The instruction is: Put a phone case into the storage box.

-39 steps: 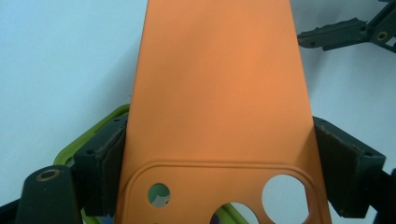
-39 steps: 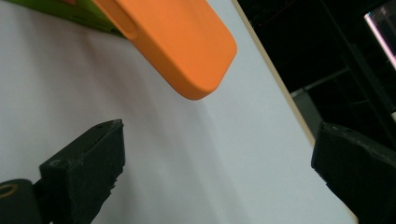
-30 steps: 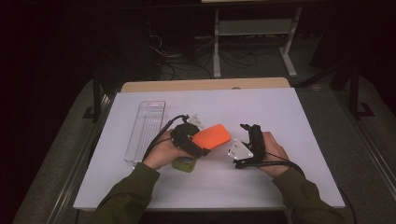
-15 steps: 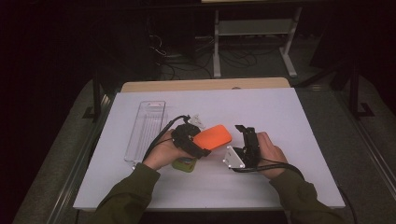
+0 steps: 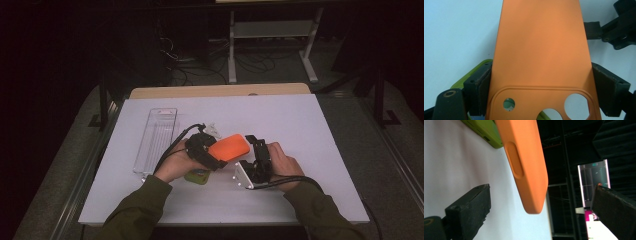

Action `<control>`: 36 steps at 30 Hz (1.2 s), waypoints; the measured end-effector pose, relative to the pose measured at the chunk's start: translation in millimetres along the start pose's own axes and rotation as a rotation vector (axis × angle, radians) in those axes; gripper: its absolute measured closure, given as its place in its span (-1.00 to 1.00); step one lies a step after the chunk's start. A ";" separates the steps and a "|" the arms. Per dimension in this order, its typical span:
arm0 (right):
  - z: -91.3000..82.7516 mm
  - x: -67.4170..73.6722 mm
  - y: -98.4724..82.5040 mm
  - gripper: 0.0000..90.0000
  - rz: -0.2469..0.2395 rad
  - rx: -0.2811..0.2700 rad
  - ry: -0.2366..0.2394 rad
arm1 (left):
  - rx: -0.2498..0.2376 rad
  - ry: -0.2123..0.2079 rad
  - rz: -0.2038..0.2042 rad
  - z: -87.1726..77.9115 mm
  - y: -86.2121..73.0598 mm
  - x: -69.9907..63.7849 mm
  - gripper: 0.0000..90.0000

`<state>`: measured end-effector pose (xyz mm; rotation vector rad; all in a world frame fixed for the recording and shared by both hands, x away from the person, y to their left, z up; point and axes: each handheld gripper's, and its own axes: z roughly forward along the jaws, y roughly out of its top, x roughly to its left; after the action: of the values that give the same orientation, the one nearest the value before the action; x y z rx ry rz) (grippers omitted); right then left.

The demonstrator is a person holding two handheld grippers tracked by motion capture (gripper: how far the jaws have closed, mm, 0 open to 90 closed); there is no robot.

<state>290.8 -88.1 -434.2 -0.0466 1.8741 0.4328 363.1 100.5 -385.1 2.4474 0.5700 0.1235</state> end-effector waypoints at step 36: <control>-8.0 14.9 13.9 0.29 -0.131 -0.111 -0.066 | -0.005 -0.010 0.022 2.0 4.3 -7.5 -0.65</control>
<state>275.1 -75.0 -441.9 -0.2259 1.7695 0.4423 358.4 93.1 -383.8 2.4485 0.5382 0.1220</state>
